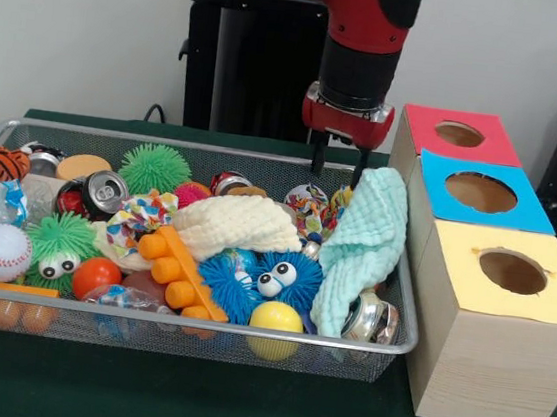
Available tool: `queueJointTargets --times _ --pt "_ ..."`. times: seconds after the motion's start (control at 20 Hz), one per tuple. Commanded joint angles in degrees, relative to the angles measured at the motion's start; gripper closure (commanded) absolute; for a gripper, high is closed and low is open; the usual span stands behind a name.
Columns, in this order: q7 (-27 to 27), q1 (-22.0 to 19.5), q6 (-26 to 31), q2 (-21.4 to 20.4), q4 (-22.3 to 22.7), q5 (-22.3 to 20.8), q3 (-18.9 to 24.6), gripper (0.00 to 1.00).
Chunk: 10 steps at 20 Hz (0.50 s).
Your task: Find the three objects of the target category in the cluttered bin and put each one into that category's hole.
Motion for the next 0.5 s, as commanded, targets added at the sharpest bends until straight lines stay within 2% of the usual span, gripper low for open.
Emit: queueJointTargets --times 0.05,0.3,0.5 --pt "5.8 -4.3 -9.4 2.4 -0.5 -2.9 6.2 0.0" --pt "6.5 -6.4 -15.4 6.4 0.1 -5.0 7.0 0.0" --pt "6.5 -6.8 -15.5 7.3 -0.6 -5.2 6.8 0.0"
